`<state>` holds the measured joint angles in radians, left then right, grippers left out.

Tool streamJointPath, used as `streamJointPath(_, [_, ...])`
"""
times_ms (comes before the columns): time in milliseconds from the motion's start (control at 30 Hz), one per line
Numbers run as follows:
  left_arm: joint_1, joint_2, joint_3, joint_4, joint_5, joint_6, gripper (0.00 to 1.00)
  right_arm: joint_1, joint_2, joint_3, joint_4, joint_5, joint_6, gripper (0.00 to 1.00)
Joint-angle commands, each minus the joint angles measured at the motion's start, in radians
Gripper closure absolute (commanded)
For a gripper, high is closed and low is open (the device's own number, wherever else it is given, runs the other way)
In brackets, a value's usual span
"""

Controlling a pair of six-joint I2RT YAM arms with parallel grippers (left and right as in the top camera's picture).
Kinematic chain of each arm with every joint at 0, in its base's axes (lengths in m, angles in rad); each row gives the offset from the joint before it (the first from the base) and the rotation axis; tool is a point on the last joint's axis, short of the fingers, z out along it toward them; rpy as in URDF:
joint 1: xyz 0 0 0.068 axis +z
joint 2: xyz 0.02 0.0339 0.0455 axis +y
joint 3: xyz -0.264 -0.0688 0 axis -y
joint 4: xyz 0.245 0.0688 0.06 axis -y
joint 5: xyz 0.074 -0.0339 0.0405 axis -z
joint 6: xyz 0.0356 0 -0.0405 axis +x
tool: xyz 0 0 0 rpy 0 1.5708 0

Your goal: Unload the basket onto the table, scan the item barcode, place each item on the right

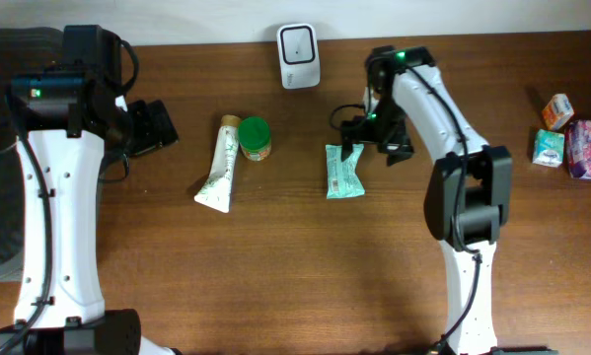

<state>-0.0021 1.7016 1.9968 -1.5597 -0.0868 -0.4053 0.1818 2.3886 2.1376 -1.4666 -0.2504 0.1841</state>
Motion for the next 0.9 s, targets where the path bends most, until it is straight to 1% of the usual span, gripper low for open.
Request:
streamJointPath(0, [0.007,-0.018,0.0,-0.001,-0.008,-0.005,0.01,-0.044,0.004,0.013,-0.005,-0.034,-0.111,0.01])
streamJointPath(67, [0.007,-0.018,0.0,-0.001,-0.008,-0.005,0.01,-0.072,0.006,0.012,-0.004,-0.056,-0.127,0.01])
streamJointPath(133, [0.007,-0.018,0.0,-0.001,-0.008,-0.005,0.01,-0.097,0.006,0.012,-0.011,-0.131,-0.183,0.01])
streamJointPath(300, [0.007,-0.018,0.0,-0.001,-0.008,-0.005,0.01,-0.121,0.008,0.003,-0.014,-0.169,-0.185,0.01])
streamJointPath(367, [0.007,-0.018,0.0,-0.001,-0.008,-0.005,0.01,-0.12,0.008,-0.029,-0.007,-0.171,-0.184,0.01])
streamJointPath(433, [0.007,-0.018,0.0,-0.001,-0.008,-0.005,0.01,-0.121,0.008,-0.083,0.032,-0.232,-0.185,0.01])
streamJointPath(567, [0.007,-0.018,0.0,-0.001,-0.008,-0.005,0.01,-0.116,0.008,-0.201,0.169,-0.445,-0.184,0.01])
streamJointPath(767, [0.007,-0.018,0.0,-0.001,-0.008,-0.006,0.01,-0.077,0.008,-0.301,0.282,-0.451,-0.146,0.01])
streamJointPath(800, [0.007,-0.018,0.0,-0.001,-0.008,-0.005,0.01,-0.071,0.008,-0.315,0.304,-0.448,-0.146,0.04])
streamJointPath(833, [0.007,-0.018,0.0,-0.001,-0.008,-0.005,0.01,-0.064,0.008,-0.328,0.328,-0.446,-0.146,0.14])
streamJointPath(867, [0.007,-0.018,0.0,-0.001,-0.008,-0.005,0.01,-0.059,0.008,-0.338,0.343,-0.445,-0.146,0.22])
